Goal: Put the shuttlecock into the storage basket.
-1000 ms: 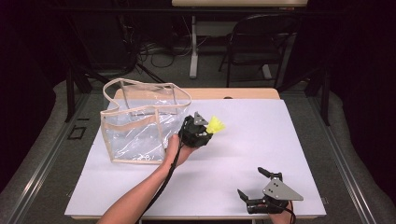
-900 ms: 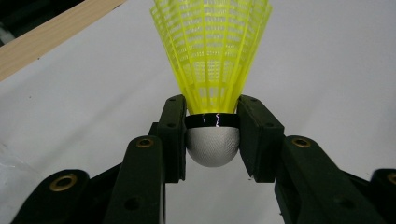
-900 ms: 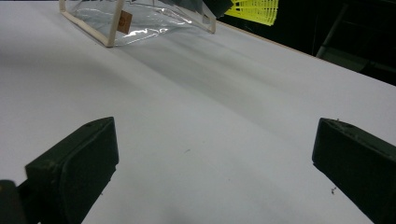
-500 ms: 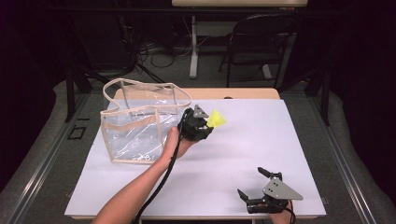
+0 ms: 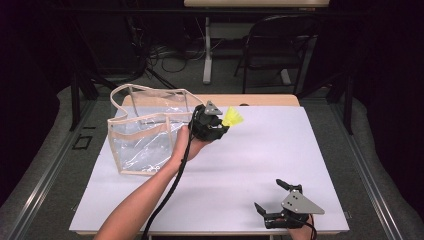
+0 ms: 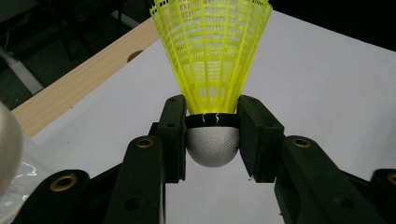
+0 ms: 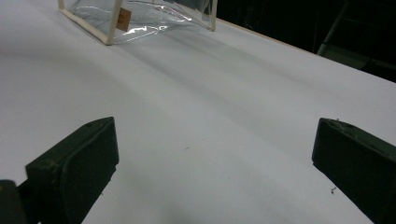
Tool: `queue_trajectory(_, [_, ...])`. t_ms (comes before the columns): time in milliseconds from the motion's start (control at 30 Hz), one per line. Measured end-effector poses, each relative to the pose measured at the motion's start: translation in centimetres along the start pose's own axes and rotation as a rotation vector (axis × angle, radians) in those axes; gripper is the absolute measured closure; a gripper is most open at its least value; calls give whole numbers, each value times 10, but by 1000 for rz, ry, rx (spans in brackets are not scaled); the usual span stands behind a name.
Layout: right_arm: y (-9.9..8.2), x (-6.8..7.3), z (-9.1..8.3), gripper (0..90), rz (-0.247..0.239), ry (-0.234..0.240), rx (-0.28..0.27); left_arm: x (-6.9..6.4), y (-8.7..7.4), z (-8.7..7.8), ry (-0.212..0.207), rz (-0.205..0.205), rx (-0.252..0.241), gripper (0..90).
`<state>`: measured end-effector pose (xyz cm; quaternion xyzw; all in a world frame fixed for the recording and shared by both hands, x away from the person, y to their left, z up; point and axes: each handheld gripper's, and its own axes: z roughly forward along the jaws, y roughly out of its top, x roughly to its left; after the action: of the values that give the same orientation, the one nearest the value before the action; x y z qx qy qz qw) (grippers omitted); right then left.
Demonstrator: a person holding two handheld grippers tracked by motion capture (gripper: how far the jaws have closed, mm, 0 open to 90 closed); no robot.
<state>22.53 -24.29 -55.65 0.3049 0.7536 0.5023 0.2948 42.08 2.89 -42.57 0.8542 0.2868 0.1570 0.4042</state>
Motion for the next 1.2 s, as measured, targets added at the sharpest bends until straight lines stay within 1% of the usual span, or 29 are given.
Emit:
queue_trajectory(200, [0, 0, 0, 1, 0, 0, 1, 4, 7, -4, -7, -6, -13, 644])
queue_trajectory(333, [0, 0, 0, 1, -1, -1, 2, 6, 12, -8, -10, 4, -8, 644])
queue_trajectory(400, [0, -1, 0, 1, -2, -1, 2, 7, 14, -9, -8, 2, -16, 645])
queue_trajectory(533, [0, 0, 0, 1, -1, -1, 4, 12, 18, -12, -16, -5, -15, 645])
queue_trajectory(767, [-1, 0, 1, 1, 7, 3, 11, 17, 25, -19, -21, -1, -28, 645])
queue_trajectory(900, [-1, -1, 1, 1, 9, 3, 12, 21, 29, -22, -20, -7, -39, 645])
queue_trajectory(1000, [-1, -1, 1, 1, 1, 0, 8, 23, 33, -25, -19, -13, -52, 645])
queue_trajectory(1133, [0, -1, 0, 1, 0, -1, 6, 25, 39, -28, -15, -4, -51, 645])
queue_trajectory(1200, [0, -1, 0, 1, -1, 0, 6, 27, 41, -29, -14, -10, -54, 645])
